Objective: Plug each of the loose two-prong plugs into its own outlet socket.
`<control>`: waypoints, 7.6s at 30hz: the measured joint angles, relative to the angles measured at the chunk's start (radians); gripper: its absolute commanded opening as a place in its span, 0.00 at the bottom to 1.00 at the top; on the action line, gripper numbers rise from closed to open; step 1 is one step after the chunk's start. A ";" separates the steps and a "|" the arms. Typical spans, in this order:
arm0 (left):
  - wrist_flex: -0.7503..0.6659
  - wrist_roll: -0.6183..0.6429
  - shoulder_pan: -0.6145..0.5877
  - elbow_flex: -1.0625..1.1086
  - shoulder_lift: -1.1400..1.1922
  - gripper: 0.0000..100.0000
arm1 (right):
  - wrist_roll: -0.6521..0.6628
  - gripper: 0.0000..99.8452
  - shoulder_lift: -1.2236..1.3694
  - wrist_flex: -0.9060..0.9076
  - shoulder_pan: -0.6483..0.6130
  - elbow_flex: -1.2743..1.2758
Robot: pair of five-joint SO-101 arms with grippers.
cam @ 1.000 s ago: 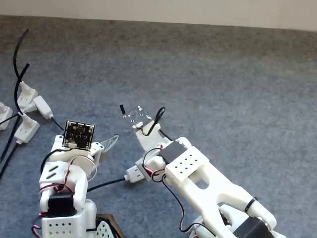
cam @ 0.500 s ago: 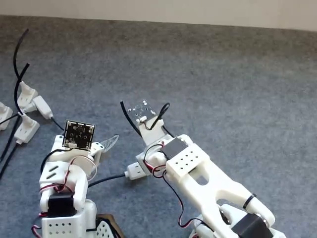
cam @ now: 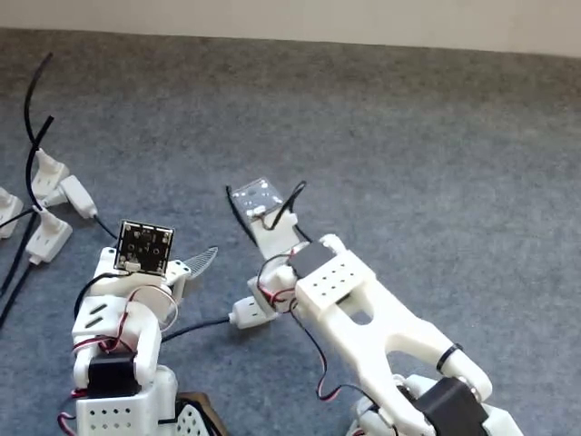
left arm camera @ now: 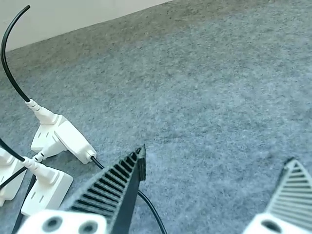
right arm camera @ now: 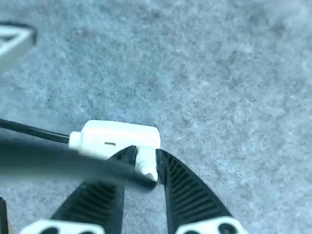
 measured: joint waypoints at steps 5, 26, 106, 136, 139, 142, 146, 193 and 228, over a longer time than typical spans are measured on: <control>0.000 0.000 0.000 0.000 0.000 0.40 | 0.044 0.00 -0.037 0.032 0.060 0.006; 0.000 0.000 0.000 0.000 0.000 0.40 | 0.109 0.00 -0.115 -0.038 -0.083 0.057; 0.000 0.000 0.000 0.000 0.000 0.40 | 0.048 0.00 -0.130 -0.150 -0.026 0.132; 0.000 0.000 0.000 0.000 0.000 0.40 | -0.023 0.00 -0.040 0.002 0.066 0.025; 0.000 0.000 0.000 0.000 0.000 0.40 | -0.023 0.00 -0.109 0.000 0.063 0.061; 0.000 0.000 0.000 0.000 0.000 0.40 | -0.018 0.00 -0.183 -0.014 0.028 0.123; 0.000 0.000 0.000 0.000 0.000 0.40 | 0.008 0.00 -0.258 0.012 0.018 0.157; 0.000 0.000 0.005 0.021 0.000 0.40 | 0.238 0.26 0.140 0.003 0.348 -0.270; 0.000 -0.002 0.060 0.046 0.000 0.40 | 1.284 0.01 0.588 0.023 0.285 -0.621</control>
